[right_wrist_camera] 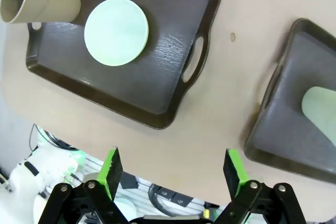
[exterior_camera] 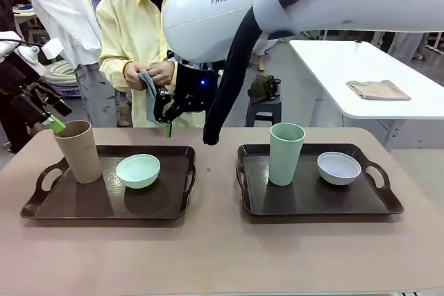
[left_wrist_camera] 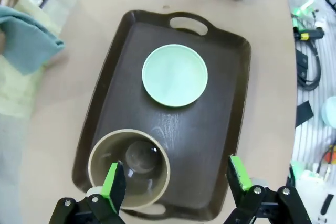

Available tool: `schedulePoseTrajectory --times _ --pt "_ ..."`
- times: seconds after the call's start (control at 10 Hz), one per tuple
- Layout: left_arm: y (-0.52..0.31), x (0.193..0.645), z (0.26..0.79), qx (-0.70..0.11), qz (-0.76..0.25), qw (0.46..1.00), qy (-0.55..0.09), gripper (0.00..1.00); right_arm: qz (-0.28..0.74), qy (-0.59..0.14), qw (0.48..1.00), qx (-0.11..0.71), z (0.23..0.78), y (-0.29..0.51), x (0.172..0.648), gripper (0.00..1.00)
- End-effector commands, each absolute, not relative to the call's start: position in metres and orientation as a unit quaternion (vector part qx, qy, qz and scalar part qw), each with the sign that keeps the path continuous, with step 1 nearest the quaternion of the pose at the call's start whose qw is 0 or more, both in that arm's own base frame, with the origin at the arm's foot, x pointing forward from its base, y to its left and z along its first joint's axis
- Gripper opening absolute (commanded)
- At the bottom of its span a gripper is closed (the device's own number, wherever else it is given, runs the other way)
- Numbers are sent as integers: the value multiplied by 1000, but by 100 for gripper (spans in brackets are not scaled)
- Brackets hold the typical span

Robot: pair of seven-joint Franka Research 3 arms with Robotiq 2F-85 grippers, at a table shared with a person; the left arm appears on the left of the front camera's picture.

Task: Set up a tray with a mat and arrange the tableware.
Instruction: Pick up the Picnic Bowl and Reusable plastic cup from the Handle tray in front of the human's position and hold them in the air.

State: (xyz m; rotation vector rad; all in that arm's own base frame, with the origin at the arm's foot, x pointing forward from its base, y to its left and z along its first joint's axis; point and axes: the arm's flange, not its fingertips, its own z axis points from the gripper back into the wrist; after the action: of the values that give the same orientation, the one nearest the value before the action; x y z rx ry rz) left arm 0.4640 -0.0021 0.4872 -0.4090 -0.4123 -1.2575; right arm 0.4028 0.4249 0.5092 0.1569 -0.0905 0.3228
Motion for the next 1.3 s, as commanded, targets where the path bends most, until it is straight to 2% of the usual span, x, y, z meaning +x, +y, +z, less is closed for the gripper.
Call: schedulePoseTrajectory --times 0.0,0.2,0.3,0.4,0.7,0.8,1.0,1.2 --pt "12 455 491 -167 -586 769 -191 100 159 -46 983 76 510 421 398 100" --pt "3 463 489 -181 -579 772 -190 100 161 -46 983 78 510 425 402 100" --pt "14 475 491 -238 -621 715 -216 100 156 -40 984 76 498 425 407 100" --pt "35 481 491 -268 -637 681 -245 100 144 -31 986 73 490 421 409 100" --pt "82 483 499 -303 -661 626 -281 100 132 -24 988 72 484 419 412 100" --pt "85 492 501 -287 -667 622 -293 100 132 -21 988 75 480 421 416 100" --pt "94 517 478 -276 -638 653 -299 100 116 -19 989 86 470 436 424 100" --pt "108 532 448 -243 -617 687 -296 100 99 -22 994 51 454 469 437 100"
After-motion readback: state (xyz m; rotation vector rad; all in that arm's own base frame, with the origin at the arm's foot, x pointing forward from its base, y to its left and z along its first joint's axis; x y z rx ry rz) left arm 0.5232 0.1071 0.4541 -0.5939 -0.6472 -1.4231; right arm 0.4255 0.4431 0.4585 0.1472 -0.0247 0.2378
